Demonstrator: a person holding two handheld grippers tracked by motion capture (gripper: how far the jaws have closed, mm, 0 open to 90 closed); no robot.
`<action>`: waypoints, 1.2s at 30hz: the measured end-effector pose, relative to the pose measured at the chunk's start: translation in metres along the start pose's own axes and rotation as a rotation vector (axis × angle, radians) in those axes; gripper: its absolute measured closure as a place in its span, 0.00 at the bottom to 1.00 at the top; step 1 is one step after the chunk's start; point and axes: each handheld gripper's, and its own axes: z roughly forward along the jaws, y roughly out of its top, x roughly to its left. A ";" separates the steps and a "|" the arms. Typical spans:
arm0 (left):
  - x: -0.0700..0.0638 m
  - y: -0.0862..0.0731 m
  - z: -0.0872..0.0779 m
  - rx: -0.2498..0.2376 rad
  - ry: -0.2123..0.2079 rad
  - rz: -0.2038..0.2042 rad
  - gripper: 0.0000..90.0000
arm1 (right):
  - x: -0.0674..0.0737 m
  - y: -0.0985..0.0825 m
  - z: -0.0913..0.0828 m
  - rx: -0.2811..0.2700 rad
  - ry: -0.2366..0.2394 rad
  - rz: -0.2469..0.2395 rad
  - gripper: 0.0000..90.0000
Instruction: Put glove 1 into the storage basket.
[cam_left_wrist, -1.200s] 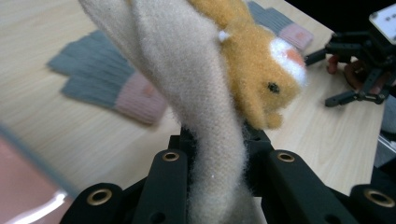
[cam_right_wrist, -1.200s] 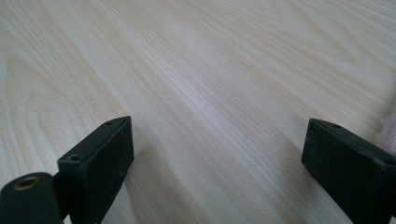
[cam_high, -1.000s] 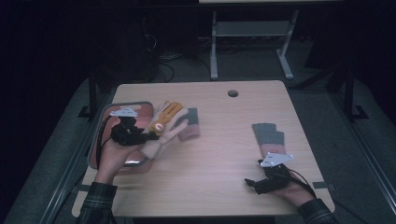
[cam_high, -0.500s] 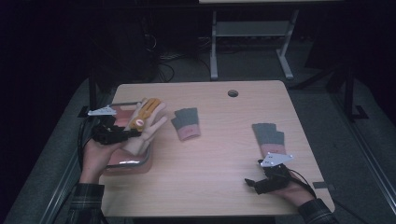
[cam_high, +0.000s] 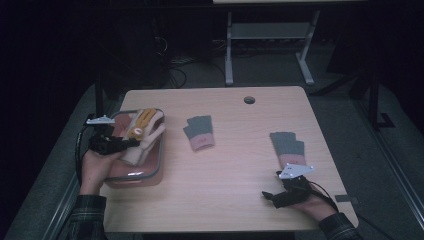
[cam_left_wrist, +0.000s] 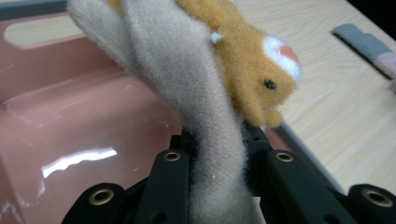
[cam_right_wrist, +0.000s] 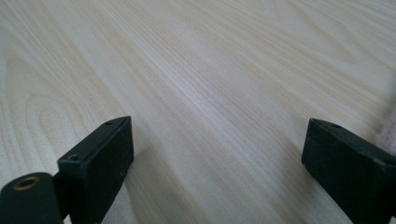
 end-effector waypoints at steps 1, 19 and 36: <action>0.002 0.000 0.001 0.005 0.004 0.000 0.85 | 0.000 0.000 0.000 0.000 0.000 0.000 0.10; 0.023 -0.007 0.031 0.141 0.047 -0.078 0.84 | 0.000 0.000 0.000 0.000 0.000 0.000 0.10; 0.024 -0.008 0.042 0.187 0.127 -0.066 0.32 | 0.000 0.000 0.000 -0.001 -0.001 0.000 0.10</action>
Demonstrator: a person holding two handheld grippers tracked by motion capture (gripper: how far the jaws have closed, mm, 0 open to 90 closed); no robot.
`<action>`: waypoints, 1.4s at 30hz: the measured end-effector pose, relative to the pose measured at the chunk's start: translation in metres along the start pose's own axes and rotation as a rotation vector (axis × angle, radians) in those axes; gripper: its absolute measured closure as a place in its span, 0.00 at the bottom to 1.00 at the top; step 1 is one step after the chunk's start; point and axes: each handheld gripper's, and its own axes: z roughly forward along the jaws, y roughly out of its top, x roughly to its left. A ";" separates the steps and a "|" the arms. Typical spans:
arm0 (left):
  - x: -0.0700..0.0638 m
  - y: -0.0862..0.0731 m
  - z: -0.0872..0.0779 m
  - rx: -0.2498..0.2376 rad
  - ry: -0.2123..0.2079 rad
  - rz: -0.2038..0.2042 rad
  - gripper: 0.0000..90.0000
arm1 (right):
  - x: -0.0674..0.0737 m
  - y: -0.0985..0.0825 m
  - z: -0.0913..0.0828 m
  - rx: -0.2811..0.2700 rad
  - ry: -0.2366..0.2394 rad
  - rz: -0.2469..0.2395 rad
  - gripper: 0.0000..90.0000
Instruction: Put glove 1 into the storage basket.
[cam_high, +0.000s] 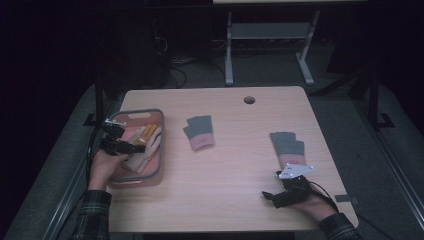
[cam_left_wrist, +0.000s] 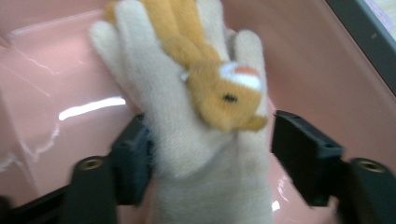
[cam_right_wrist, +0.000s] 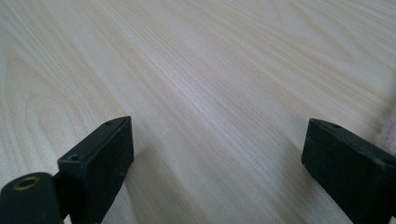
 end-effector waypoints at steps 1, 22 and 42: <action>0.000 0.000 0.000 0.000 0.000 0.000 0.27 | 0.000 0.000 0.000 0.000 0.000 0.000 0.10; -0.053 0.014 -0.026 -0.151 -0.137 0.148 0.16 | 0.000 0.000 0.000 0.001 0.000 0.000 0.10; -0.160 0.006 0.004 -0.150 -0.267 0.347 0.16 | 0.000 -0.001 -0.001 -0.003 -0.002 0.001 0.10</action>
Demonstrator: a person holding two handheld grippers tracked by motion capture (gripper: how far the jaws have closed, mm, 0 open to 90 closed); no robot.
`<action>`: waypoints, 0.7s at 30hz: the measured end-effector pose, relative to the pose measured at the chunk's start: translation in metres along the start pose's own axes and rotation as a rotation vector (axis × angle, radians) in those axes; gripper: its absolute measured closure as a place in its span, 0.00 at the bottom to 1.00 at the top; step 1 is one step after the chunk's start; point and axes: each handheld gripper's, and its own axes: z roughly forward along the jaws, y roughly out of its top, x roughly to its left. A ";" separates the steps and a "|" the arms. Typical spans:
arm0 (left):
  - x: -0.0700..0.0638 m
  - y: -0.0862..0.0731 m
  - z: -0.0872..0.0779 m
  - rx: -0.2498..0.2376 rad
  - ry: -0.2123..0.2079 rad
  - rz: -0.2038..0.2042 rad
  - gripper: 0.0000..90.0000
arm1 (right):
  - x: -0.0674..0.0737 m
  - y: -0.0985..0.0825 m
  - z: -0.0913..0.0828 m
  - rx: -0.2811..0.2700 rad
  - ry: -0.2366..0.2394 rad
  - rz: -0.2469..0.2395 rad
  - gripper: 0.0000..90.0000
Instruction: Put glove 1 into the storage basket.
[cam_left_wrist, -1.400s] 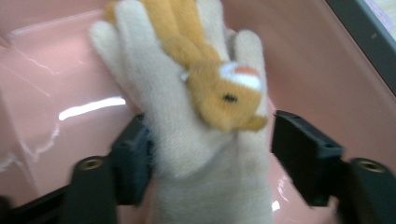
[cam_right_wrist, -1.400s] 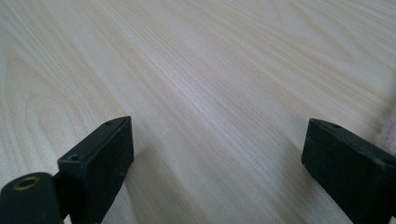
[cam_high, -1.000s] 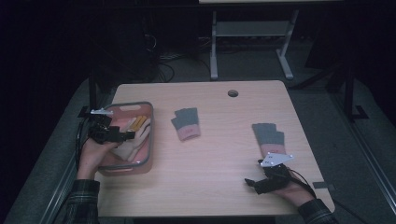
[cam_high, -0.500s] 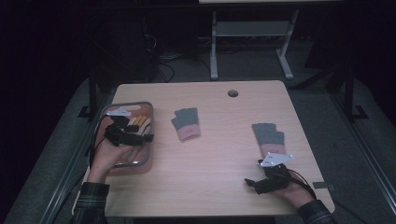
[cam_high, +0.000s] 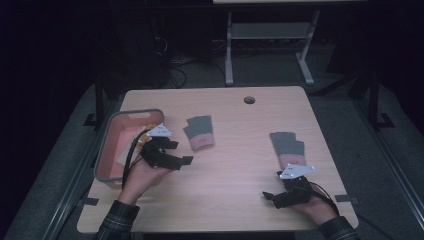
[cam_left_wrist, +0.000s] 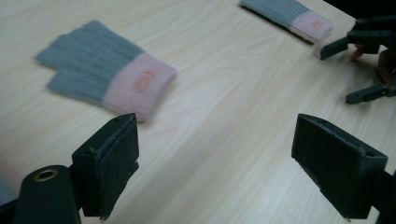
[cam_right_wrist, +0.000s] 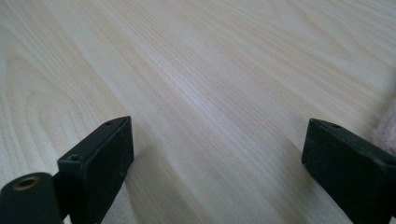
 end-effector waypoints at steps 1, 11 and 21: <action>-0.003 -0.001 0.004 0.008 -0.005 0.012 0.16 | 0.000 0.000 0.000 0.000 0.000 0.000 0.10; -0.030 -0.018 0.033 0.024 -0.023 0.053 0.16 | 0.000 0.000 0.000 0.000 0.000 0.000 0.10; -0.035 -0.053 0.057 0.062 -0.023 0.081 0.16 | -0.001 0.008 -0.003 0.060 0.007 -0.008 0.24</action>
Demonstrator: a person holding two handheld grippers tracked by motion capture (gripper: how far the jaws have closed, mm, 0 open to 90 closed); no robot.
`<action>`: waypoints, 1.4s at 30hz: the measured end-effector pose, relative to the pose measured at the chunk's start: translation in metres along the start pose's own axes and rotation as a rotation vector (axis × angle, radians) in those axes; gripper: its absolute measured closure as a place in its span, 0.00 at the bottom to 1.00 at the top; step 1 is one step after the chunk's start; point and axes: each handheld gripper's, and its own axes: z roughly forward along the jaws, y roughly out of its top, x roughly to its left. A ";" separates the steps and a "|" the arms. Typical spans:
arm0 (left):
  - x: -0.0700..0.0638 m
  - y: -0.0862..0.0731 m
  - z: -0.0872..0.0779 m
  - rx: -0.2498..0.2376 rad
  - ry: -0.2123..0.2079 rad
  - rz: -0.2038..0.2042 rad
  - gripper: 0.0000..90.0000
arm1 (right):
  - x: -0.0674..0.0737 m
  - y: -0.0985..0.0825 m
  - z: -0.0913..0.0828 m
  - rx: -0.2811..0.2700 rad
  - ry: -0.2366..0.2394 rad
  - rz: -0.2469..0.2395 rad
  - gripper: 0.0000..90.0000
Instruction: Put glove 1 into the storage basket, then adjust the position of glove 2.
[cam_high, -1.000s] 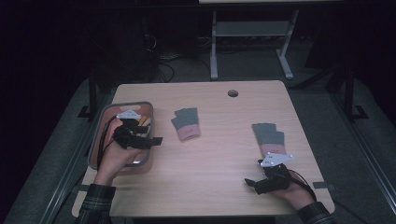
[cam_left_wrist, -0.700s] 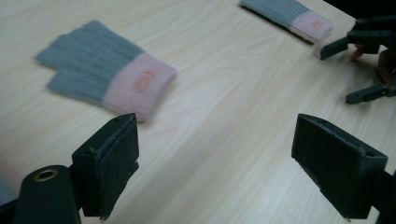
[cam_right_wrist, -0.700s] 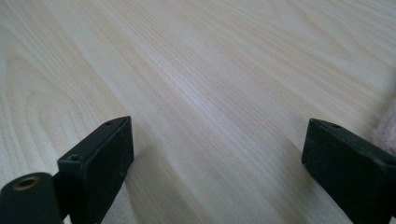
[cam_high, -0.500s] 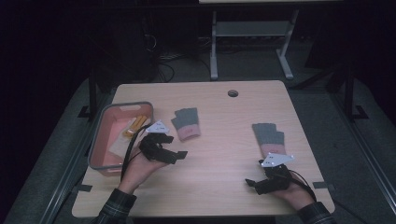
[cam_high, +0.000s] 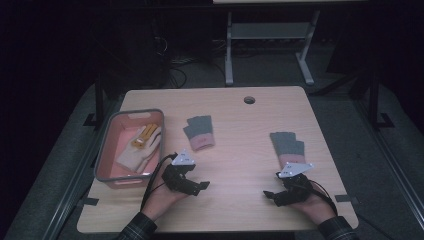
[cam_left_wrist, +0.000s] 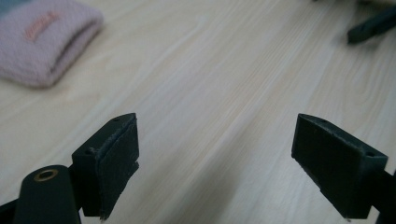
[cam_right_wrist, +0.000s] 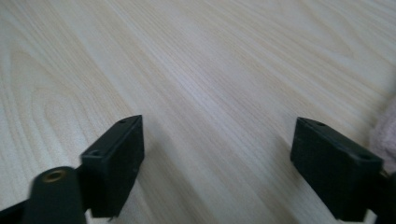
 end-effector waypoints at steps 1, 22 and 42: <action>0.001 -0.004 0.002 0.007 0.001 0.006 0.16 | -0.001 0.001 -0.002 -0.003 0.014 0.012 0.27; -0.004 -0.031 0.010 0.002 0.045 0.143 0.14 | -0.058 0.026 -0.025 -0.056 -0.063 0.084 1.00; -0.004 -0.031 0.010 0.005 0.044 0.147 0.14 | -0.098 0.015 -0.014 0.009 -0.089 0.137 1.00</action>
